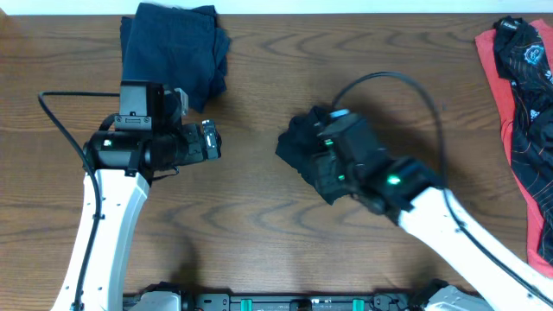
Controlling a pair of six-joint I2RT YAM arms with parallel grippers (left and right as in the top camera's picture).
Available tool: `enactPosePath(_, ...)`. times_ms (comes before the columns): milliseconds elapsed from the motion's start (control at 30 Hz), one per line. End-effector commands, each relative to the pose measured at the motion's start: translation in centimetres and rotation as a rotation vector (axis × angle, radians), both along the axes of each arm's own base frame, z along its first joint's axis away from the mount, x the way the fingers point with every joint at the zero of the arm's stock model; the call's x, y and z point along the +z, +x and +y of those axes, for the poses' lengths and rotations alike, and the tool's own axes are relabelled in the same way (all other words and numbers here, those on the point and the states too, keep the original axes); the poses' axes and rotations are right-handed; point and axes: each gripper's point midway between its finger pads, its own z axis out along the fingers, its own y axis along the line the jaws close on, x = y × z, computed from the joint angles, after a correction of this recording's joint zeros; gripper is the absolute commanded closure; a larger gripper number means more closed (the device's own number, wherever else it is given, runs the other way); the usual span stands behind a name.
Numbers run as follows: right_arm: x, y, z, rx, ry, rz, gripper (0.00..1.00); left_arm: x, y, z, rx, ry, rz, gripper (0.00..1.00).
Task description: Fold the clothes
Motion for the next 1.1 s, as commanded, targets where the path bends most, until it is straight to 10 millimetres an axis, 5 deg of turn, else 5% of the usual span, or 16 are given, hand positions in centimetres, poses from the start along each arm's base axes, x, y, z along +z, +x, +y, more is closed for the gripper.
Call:
enactPosePath(0,-2.4,0.2,0.0,-0.032,-0.125,-0.007,0.41,-0.1,-0.1,0.3,0.018,0.007,0.015,0.02)
enactPosePath(200,-3.7,0.6,0.2,-0.040,-0.320,-0.122,0.39,-0.2,-0.2,0.3,0.018,0.008,0.019,0.02)
enactPosePath(367,-3.7,0.0,1.3,-0.008,-0.317,-0.137,0.39,-0.2,-0.2,0.3,0.017,0.008,0.019,0.02)
enactPosePath(1067,-6.4,1.2,0.3,-0.085,-0.435,-0.154,0.42,-0.2,-0.3,0.3,0.017,0.008,0.023,0.02)
